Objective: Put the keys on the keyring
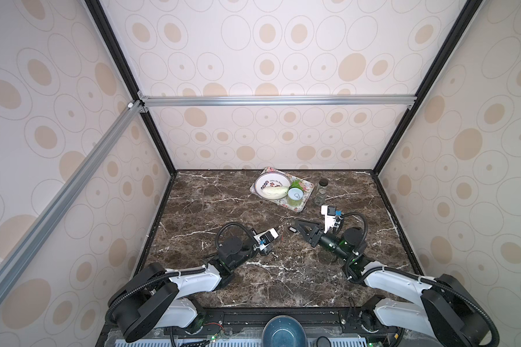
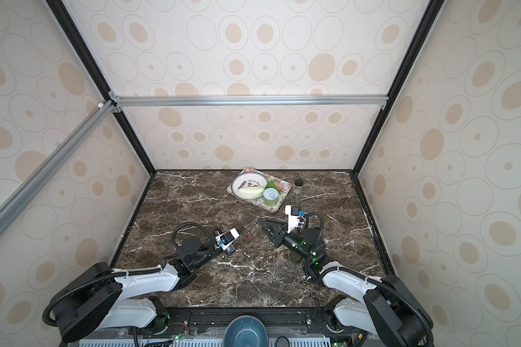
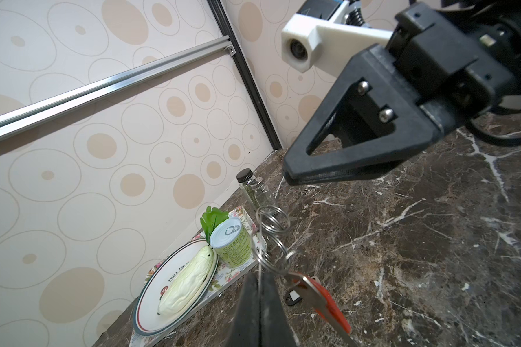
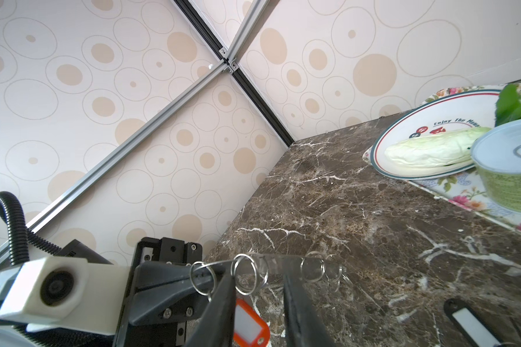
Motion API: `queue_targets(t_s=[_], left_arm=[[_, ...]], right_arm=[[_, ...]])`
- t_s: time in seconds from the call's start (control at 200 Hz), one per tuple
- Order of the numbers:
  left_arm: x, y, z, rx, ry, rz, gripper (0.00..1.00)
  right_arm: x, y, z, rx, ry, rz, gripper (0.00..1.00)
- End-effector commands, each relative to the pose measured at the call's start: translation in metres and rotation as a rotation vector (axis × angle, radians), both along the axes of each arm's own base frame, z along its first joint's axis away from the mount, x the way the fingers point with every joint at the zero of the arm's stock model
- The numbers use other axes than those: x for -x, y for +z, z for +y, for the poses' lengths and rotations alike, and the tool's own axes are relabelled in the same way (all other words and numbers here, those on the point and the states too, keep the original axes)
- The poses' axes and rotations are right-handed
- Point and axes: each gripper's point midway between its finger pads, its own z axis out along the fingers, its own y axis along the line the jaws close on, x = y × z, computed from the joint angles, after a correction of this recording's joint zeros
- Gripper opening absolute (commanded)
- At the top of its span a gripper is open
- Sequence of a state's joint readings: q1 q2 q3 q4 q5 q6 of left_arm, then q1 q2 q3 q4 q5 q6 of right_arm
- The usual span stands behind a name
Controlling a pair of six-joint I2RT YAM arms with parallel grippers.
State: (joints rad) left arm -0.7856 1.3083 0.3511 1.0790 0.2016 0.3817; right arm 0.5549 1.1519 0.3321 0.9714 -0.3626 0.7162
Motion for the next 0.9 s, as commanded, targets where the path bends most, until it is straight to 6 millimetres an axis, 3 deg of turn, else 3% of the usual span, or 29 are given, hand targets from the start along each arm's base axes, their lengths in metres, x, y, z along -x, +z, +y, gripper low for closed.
queue_targets(t_s=[0.0,0.255,0.89], left_arm=[[0.003,0.016,-0.002,0.032,-0.019,-0.041,0.00],[0.007,0.019,-0.002,0.041,-0.036,-0.040,0.00],[0.008,0.021,-0.002,0.045,-0.041,-0.043,0.00]], right_arm=[[0.002,0.006,-0.003,0.002,-0.008,-0.020,0.30],[0.010,0.018,0.012,-0.015,0.096,-0.039,0.28],[0.005,0.016,0.022,-0.052,0.138,-0.014,0.23]])
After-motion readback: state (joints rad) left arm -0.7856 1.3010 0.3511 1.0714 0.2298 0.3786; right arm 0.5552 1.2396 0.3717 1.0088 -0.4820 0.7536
